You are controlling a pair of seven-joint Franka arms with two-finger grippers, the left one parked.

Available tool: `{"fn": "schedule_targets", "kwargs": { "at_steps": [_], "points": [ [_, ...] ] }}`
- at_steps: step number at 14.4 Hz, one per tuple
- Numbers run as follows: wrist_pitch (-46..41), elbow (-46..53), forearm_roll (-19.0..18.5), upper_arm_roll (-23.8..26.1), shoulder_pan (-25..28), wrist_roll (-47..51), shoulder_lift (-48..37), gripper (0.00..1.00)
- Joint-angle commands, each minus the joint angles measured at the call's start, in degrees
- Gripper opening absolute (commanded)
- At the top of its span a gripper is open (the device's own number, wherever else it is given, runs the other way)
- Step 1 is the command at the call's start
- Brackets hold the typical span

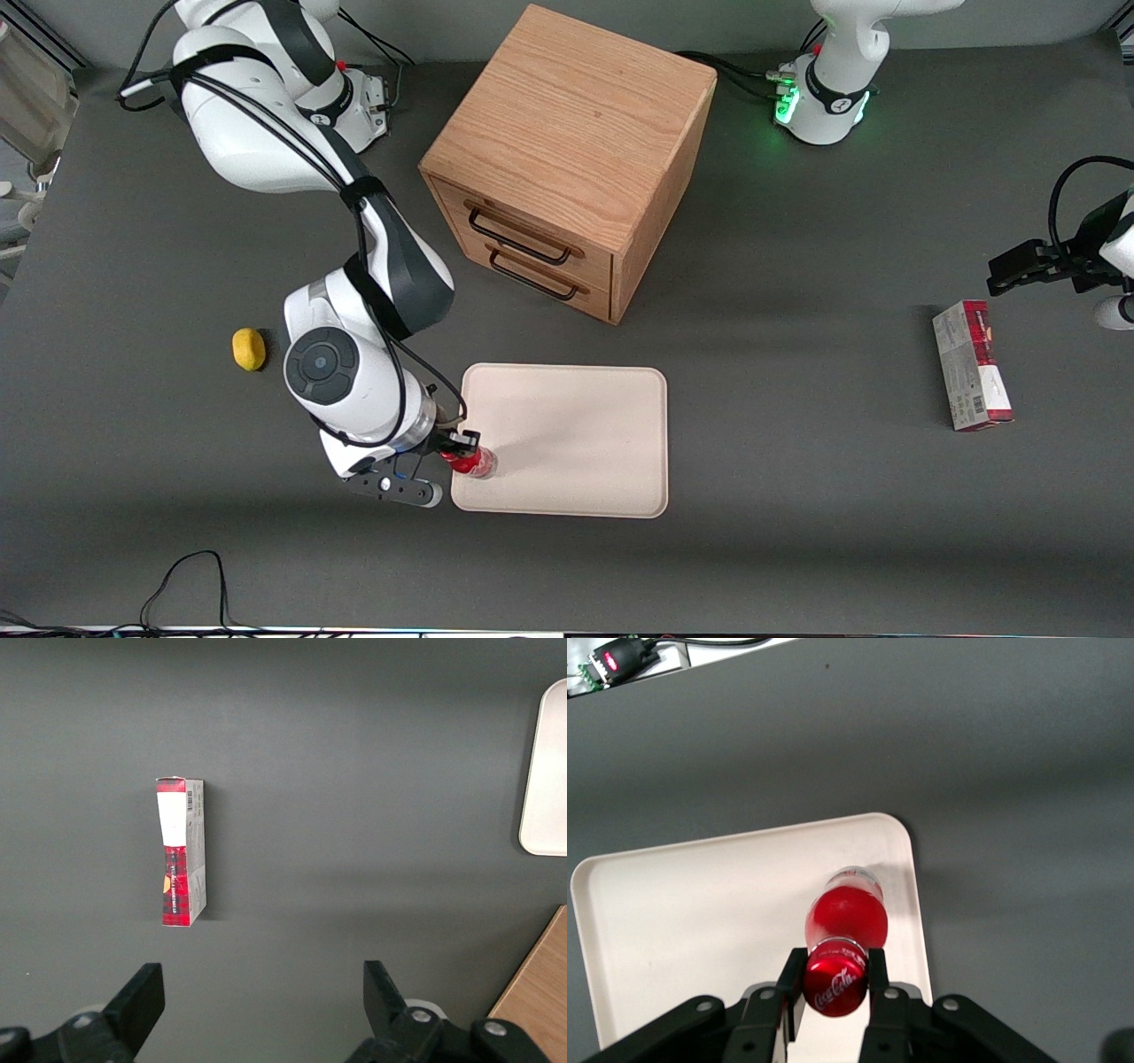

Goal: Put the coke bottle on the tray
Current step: 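Carry the bottle over the white tray and lower it onto the tray, then set the bottle upright on the tray and open the right gripper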

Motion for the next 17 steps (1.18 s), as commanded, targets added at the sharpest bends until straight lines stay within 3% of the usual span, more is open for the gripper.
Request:
{"fn": "schedule_targets", "kwargs": {
  "at_steps": [1,9,10,11,12,17],
  "points": [
    [0.6,3.3,-2.3,0.0,0.7,2.0,1.7,0.0],
    [0.9,3.2,-4.3,0.1,1.2,1.6,2.5,0.0],
    [0.9,3.2,-4.3,0.0,1.2,1.6,2.5,0.14],
    [1.0,3.2,-4.4,0.0,1.2,1.3,2.5,0.96],
    [1.0,3.2,-4.8,0.0,1.3,1.4,2.5,1.0],
    [0.9,3.0,-4.9,0.0,1.3,1.6,2.5,1.0]
  ]
}}
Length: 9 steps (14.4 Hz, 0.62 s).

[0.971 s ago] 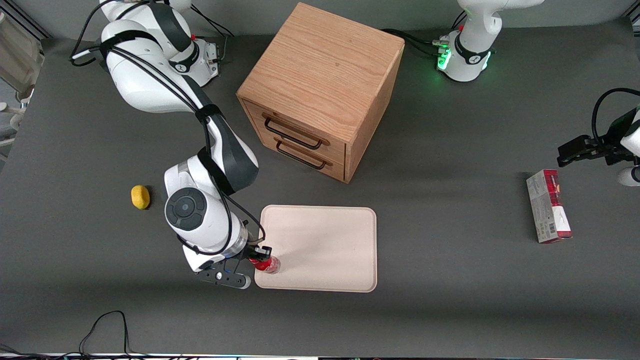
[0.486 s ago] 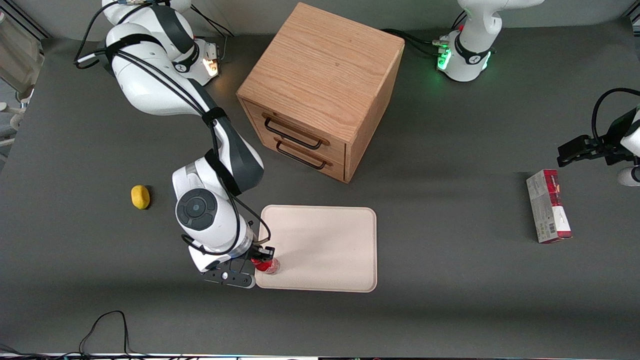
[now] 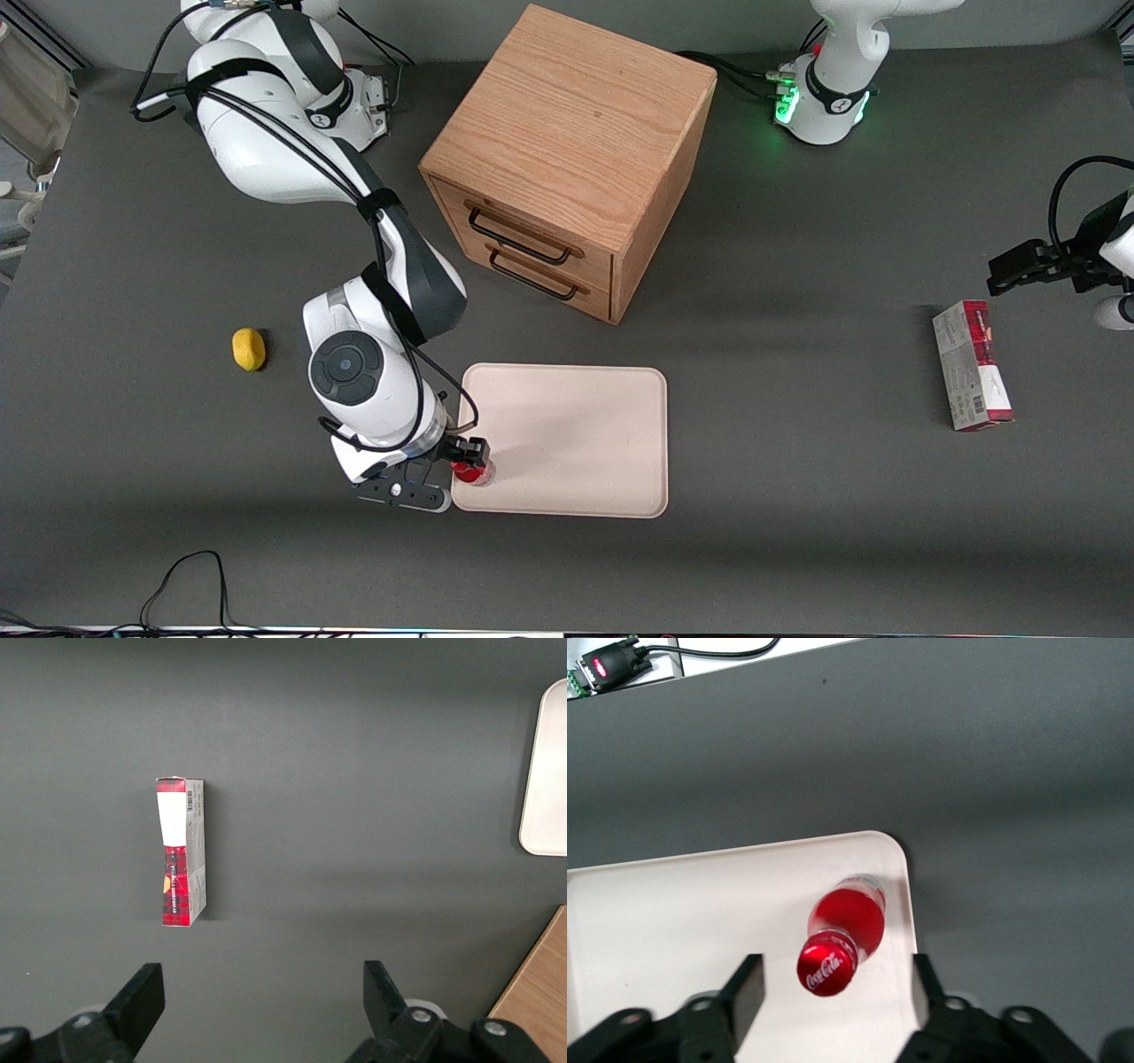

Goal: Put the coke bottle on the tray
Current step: 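Set the bottle upright on the tray and open the right gripper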

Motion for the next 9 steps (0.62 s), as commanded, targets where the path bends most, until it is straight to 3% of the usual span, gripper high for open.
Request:
{"fn": "schedule_targets", "kwargs": {
  "at_steps": [1,6,9],
  "points": [
    [-0.1,1.9,-1.7,0.0,0.6,1.5,1.0,1.0],
    [-1.7,1.7,-1.9,0.0,0.5,0.9,0.0,1.0],
    [-8.9,0.5,-2.2,0.4,-0.4,-4.6,-3.3,1.0]
  ]
}}
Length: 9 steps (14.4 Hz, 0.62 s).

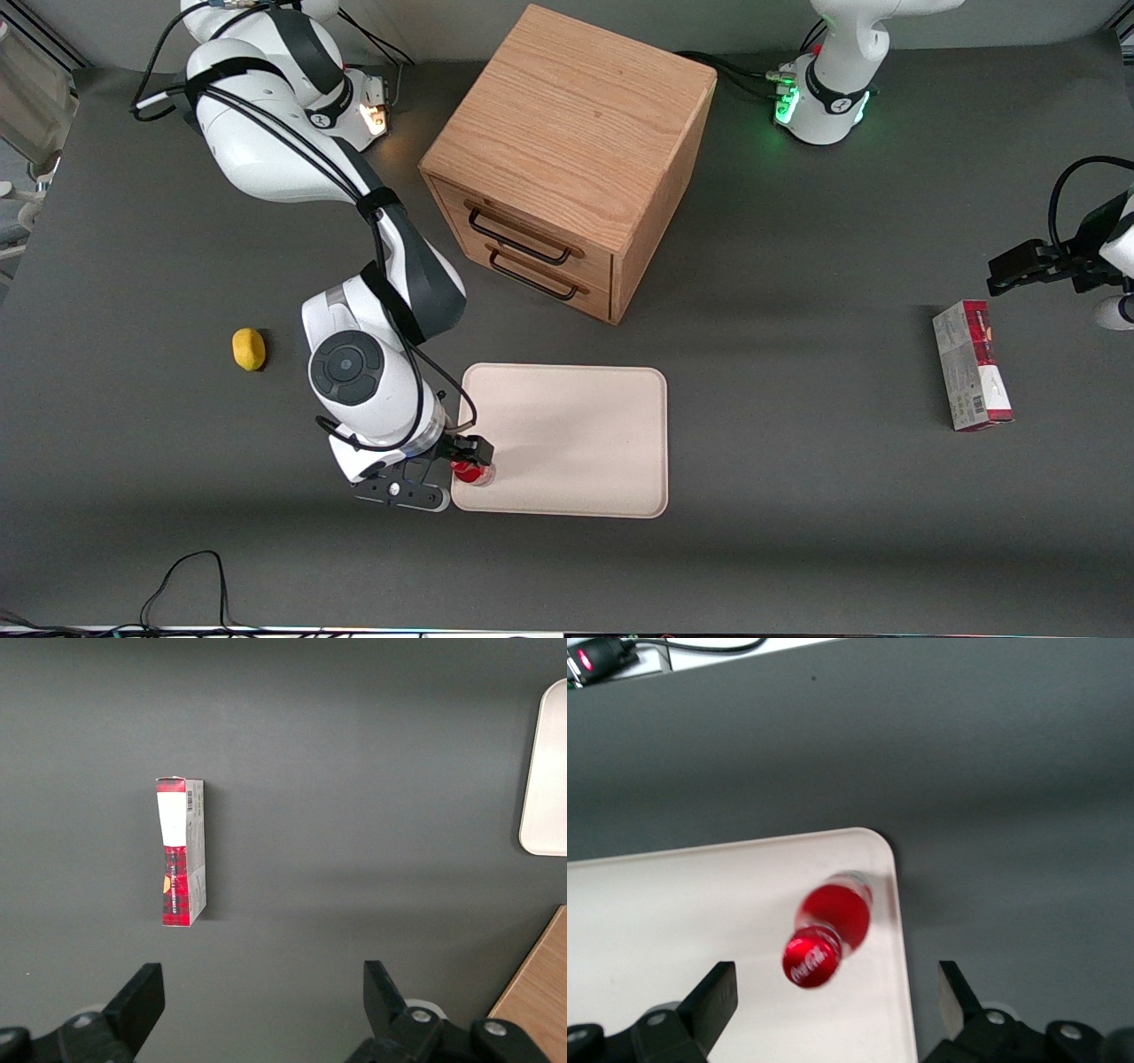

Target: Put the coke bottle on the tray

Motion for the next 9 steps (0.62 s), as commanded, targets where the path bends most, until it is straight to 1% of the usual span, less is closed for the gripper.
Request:
{"fn": "schedule_targets", "kwargs": {
  "at_steps": [1,2,3,5,7,8,9],
  "points": [
    [-9.0,-2.8,-0.6,0.5,-1.7,-5.7,-5.8,1.0],
    [-11.0,-6.3,1.6,0.4,-3.1,-9.1,-9.1,1.0],
    [-11.1,-12.4,3.7,0.3,-5.2,-13.5,-14.5,1.0],
    [-7.5,-29.9,4.7,0.1,-9.0,-21.0,-27.5,1.0],
    [-2.3,-47.2,6.6,-0.2,-12.1,-26.5,-41.1,1.0],
    [-1.4,-52.9,7.2,-1.0,-12.9,-29.4,-46.4,1.0],
    [-2.0,-56.2,8.4,-3.0,-12.9,-32.6,-50.3,1.0]
  ]
}}
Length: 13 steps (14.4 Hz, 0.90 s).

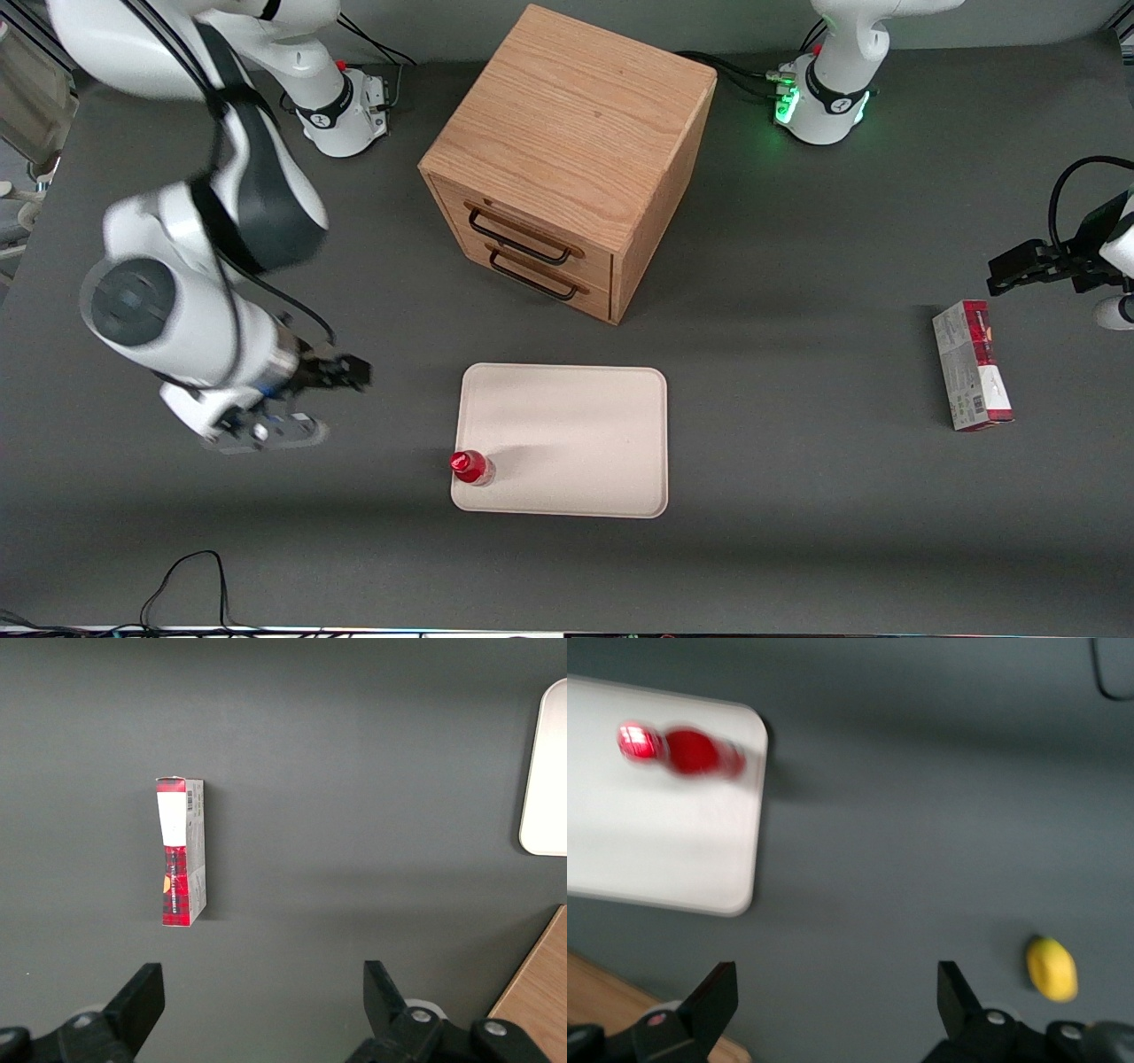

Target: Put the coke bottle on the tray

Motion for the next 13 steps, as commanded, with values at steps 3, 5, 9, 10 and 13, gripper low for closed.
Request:
{"fn": "schedule_targets", "kwargs": {
  "at_steps": [3,5,9,10,13],
  "points": [
    [-1.8,-23.5,5.4,-6.2,-1.0,-11.7,-23.4,1.0],
    [-5.4,-21.2,5.4,-6.9,-0.7,-11.7,-24.2,1.0],
    [-8.8,-16.9,5.4,-14.0,6.9,-11.3,-22.7,1.0],
    [-9.5,-16.6,5.6,-15.4,7.9,-11.6,-22.7,1.0],
    [-14.5,-14.0,5.6,-15.1,7.6,-11.8,-23.1,1.0]
  ]
}}
